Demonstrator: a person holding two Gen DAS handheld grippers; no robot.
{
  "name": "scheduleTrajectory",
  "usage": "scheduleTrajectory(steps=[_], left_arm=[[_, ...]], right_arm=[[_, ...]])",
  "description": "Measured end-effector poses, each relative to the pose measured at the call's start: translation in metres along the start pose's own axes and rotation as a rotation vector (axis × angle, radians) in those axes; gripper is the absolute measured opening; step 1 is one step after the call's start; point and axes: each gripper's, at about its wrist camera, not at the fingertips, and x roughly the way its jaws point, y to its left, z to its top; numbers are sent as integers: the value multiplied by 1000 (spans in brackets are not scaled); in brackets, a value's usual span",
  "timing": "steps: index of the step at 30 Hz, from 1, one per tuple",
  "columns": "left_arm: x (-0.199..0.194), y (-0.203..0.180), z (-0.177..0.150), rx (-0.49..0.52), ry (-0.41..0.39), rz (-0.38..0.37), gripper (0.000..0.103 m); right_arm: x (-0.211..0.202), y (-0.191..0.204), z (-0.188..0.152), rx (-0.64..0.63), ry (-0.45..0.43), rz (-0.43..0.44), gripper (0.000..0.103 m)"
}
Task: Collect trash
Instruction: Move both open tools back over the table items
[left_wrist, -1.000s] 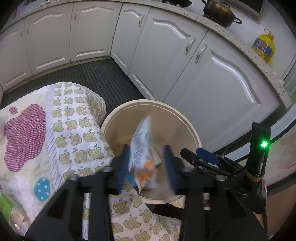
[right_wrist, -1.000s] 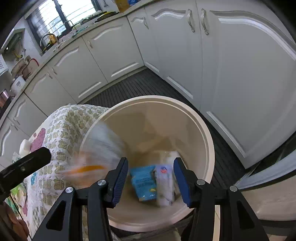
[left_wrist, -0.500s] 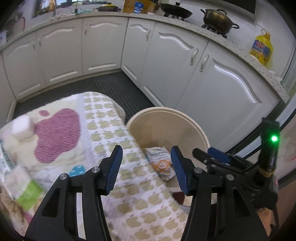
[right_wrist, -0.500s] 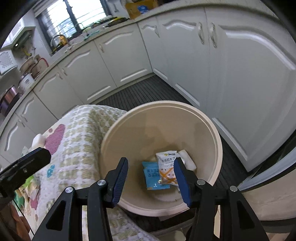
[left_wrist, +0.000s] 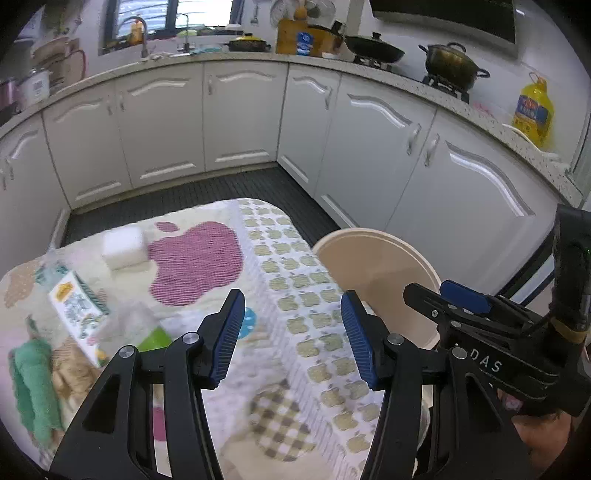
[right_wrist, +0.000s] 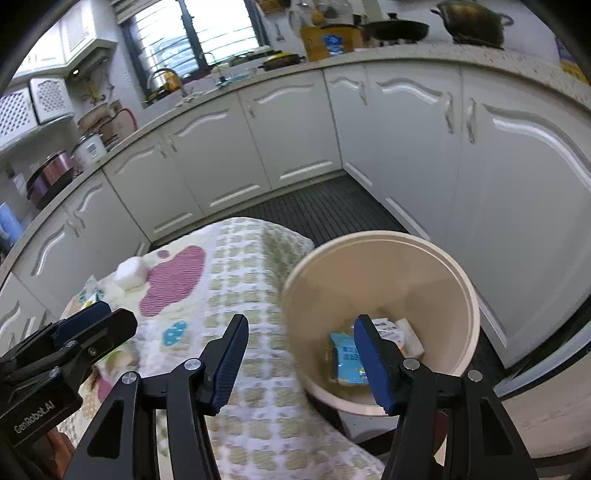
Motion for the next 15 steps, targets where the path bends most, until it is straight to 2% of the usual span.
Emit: scheduleTrajectory(steps=[15], left_arm=[[-45, 48, -17, -62, -72, 78, 53]], right_arm=[[-10, 62, -10, -103, -18, 42, 65]])
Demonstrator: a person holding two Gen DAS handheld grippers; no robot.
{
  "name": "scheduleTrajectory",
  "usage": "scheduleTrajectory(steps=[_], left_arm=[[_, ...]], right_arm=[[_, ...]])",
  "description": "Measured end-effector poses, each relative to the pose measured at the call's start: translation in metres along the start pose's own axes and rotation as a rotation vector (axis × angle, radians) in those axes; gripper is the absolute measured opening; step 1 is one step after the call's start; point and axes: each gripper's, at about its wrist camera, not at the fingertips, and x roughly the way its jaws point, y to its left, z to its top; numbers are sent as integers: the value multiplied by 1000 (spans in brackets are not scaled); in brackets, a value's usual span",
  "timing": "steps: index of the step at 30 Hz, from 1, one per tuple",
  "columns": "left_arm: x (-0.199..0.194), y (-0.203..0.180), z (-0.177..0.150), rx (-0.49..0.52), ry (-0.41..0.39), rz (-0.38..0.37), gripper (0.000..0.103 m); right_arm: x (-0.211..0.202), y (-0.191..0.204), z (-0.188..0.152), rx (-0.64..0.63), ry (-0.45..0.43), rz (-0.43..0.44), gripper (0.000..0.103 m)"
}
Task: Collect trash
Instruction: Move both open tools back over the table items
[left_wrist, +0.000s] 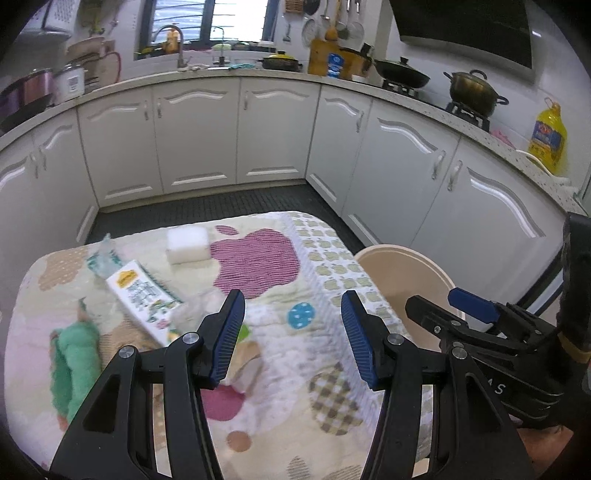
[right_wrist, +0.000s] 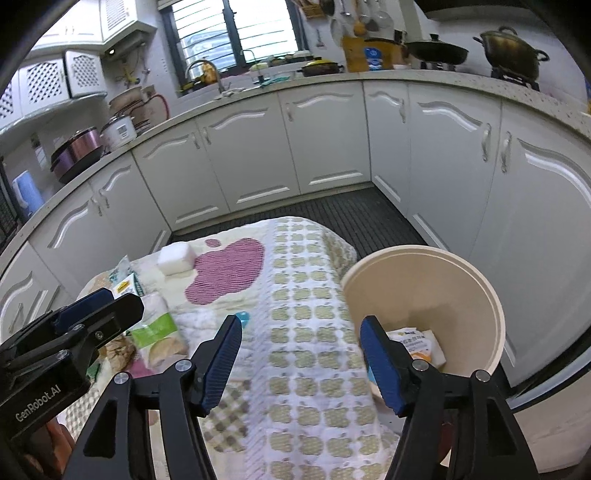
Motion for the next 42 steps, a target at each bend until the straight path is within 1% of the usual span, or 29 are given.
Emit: scheduleTrajectory(steps=[10, 19, 31, 39, 42], left_arm=[[-21, 28, -8, -42, -26, 48, 53], [-36, 44, -16, -49, -46, 93, 53], [-54, 72, -25, -92, -60, 122, 53], [-59, 90, -33, -111, -53, 147, 53], [-61, 102, -38, -129, -44, 143, 53]], right_arm=[[-6, 26, -4, -35, -4, 14, 65], [-9, 43, -7, -69, -1, 31, 66], [-10, 70, -12, -118, 4, 58, 68], [-6, 84, -17, -148, 24, 77, 69], [-4, 88, -18, -156, 33, 83, 69]])
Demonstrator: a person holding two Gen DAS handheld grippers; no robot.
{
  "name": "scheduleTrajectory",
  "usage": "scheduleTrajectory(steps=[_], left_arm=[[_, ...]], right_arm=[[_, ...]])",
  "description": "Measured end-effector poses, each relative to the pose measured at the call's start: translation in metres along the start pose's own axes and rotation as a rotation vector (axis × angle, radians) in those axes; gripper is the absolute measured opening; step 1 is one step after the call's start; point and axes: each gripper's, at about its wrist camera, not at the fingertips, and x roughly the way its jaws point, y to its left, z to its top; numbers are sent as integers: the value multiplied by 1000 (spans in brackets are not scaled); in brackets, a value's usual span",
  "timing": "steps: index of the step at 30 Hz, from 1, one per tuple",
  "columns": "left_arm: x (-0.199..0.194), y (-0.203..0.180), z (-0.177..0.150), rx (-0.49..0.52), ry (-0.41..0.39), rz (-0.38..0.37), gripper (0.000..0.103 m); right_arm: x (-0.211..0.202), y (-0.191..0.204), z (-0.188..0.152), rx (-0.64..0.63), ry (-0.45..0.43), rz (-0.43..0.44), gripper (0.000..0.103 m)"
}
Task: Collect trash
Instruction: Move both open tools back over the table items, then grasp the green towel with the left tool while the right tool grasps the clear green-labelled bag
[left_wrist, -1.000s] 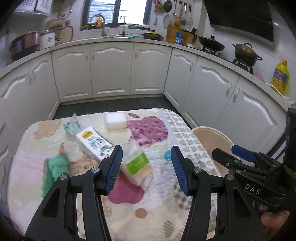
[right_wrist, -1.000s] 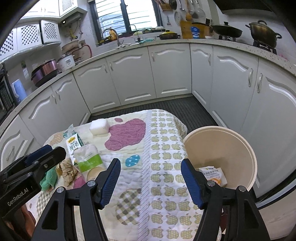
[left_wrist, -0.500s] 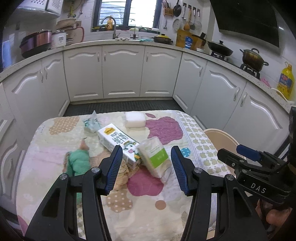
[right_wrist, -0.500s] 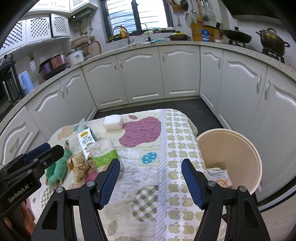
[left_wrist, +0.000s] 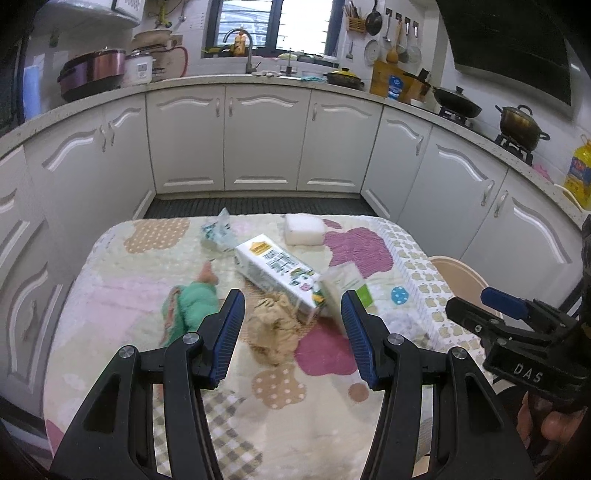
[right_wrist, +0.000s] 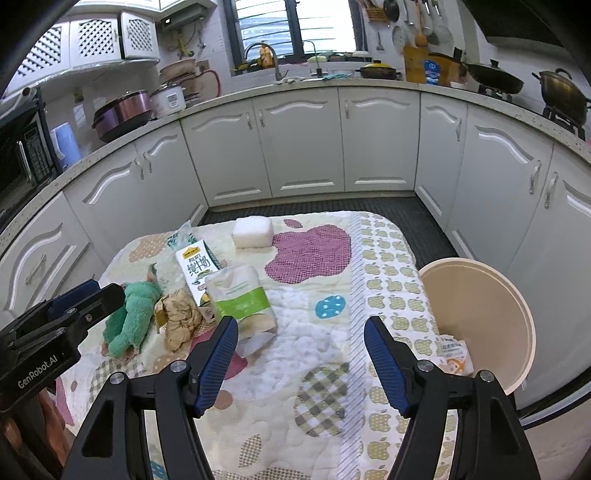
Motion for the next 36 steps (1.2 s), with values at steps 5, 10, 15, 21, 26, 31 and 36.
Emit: scheduleTrajectory(steps=[5, 10, 15, 21, 26, 31, 36], left_arm=[[4, 35, -7, -64, 46, -8, 53], [5, 67, -17, -131, 79, -16, 53], [10, 86, -27, -145, 115, -26, 53], [26, 90, -32, -125, 159, -26, 53], [45, 93, -31, -129, 189, -13, 53], [68, 95, -24, -115, 214, 10, 53], [87, 94, -19, -113, 241, -14, 53]], right_arm=[[8, 4, -3, -11, 26, 21, 69], [22, 11, -5, -23, 52, 69, 69], [40, 17, -7, -37, 82, 93, 69], [62, 25, -4, -61, 117, 117, 69], [78, 28, 2, -94, 131, 138, 69], [98, 29, 11, -106, 149, 159, 69], [116, 30, 15, -125, 181, 192, 69]])
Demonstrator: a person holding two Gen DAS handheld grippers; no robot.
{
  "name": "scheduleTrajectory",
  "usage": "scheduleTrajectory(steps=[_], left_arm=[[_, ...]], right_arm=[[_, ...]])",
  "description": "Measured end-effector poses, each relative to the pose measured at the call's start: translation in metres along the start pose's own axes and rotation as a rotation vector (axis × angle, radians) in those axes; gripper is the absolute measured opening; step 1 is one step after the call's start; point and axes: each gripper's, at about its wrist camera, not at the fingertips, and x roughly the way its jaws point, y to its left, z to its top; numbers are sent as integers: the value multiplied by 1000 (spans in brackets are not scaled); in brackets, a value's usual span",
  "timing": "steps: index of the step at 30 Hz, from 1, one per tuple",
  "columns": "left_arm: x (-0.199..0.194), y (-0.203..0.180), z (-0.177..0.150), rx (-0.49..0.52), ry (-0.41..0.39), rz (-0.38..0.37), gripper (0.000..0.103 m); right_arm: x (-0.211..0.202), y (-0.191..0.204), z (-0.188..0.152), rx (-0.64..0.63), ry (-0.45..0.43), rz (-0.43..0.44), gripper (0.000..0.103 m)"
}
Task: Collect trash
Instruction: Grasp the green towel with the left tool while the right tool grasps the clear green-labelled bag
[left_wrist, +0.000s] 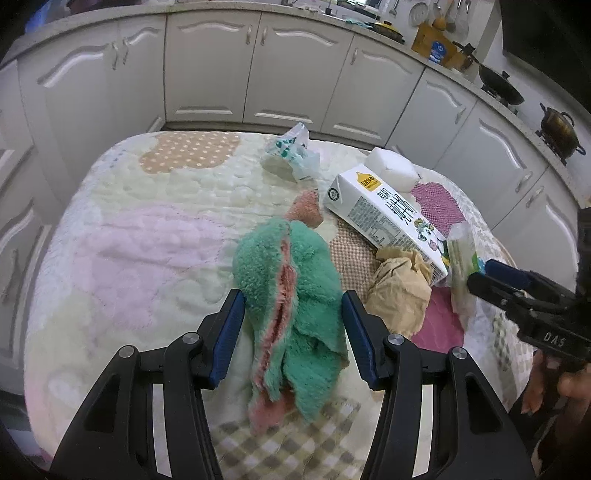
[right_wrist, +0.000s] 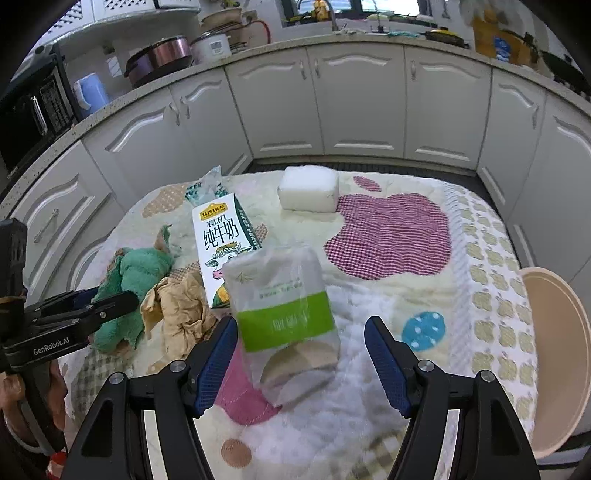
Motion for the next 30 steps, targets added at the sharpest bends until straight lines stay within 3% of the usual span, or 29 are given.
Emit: scheduleTrajectory(steps=[7, 10, 14, 17, 30], left_arm=[[11, -2, 5, 22, 12, -9, 57], [15, 0, 3, 9, 29, -44, 55], [11, 4, -1, -11, 16, -89, 39], [1, 3, -4, -1, 0, -87, 34], [-68, -25, -4, 53, -119, -94, 33]], right_arm=[[17, -4, 4, 9, 30, 40, 68], [17, -11, 2, 62, 26, 77, 42], [4, -10, -3, 47, -6, 81, 35], [-11, -6, -6, 25, -34, 76, 34], [-64, 3, -18, -8, -114, 60, 33]])
